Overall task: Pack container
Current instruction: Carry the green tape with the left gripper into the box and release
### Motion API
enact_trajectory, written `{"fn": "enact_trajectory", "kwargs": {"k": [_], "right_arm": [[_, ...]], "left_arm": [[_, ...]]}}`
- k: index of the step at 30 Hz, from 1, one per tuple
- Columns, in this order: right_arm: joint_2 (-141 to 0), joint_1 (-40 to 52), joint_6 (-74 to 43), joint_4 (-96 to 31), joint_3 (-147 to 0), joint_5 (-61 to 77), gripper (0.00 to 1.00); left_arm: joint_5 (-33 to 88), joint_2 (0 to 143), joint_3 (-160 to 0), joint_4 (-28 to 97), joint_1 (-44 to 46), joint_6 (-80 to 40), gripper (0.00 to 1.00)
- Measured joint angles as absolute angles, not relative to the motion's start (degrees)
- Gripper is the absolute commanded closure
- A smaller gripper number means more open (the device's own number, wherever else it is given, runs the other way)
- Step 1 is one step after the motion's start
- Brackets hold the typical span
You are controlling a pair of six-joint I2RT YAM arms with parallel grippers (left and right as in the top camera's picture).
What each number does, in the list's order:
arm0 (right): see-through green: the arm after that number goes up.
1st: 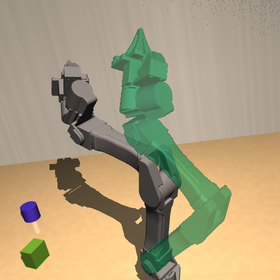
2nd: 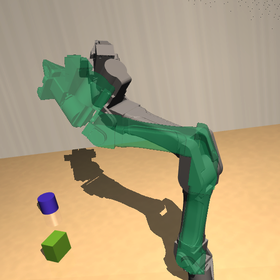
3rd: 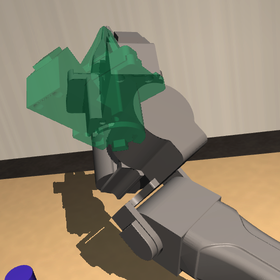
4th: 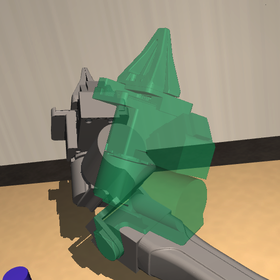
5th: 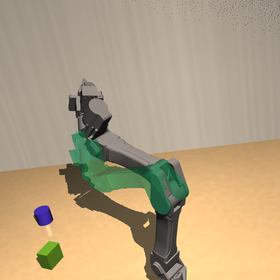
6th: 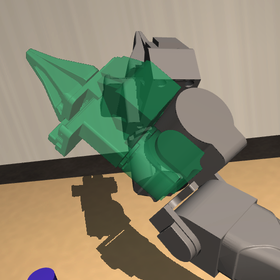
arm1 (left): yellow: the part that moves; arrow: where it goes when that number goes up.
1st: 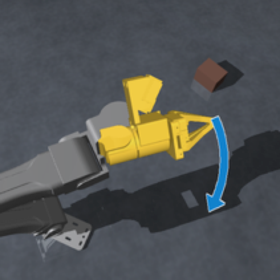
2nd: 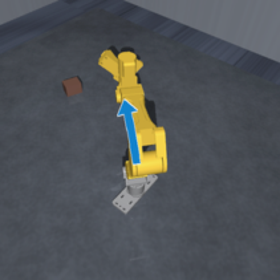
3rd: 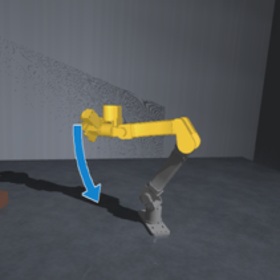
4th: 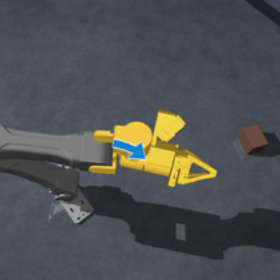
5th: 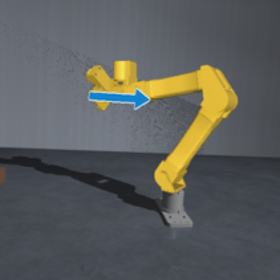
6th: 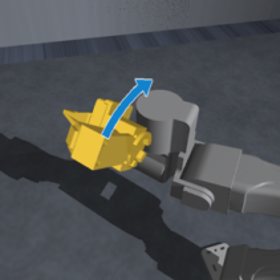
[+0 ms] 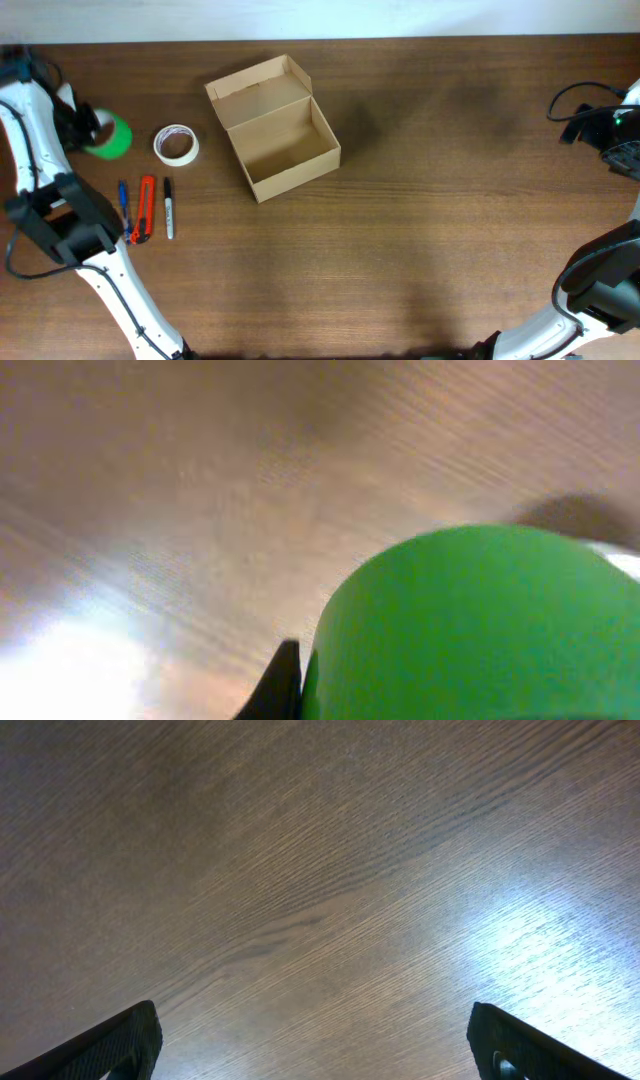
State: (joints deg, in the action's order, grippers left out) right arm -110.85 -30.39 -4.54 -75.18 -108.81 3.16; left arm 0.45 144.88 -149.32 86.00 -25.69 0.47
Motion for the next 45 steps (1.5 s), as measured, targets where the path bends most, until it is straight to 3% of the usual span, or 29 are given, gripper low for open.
{"fn": "enact_trajectory", "kwargs": {"k": [7,13,18,23,32,45], "right_arm": [[-110.85,-30.39,-4.56,-75.18,-108.81,3.16,0.01],[-110.85,-30.39,-4.54,-75.16,-108.81,3.16,0.01],[-110.85,-30.39,-4.49,-75.16,-108.81,3.16,0.01],[-110.85,-30.39,-4.49,-75.16,-108.81,3.16,0.01],[-110.85,-30.39,-4.49,-75.16,-108.81,3.16,0.01],[-110.85,-30.39,-4.51,-75.18,-108.81,3.16,0.01]], "left_arm": [[8.32,143.31,-177.40,94.59,-17.21,9.47,0.98],[11.77,137.56,-178.74,91.22,-1.43,18.81,0.96],[5.10,136.46,-177.10,91.00,14.20,25.74,0.96],[-1.34,136.27,-166.54,89.27,23.11,28.99,0.96],[-6.07,136.29,-146.04,82.54,21.15,30.24,0.96],[-4.05,136.29,-134.10,74.65,19.31,30.17,0.95]]}}
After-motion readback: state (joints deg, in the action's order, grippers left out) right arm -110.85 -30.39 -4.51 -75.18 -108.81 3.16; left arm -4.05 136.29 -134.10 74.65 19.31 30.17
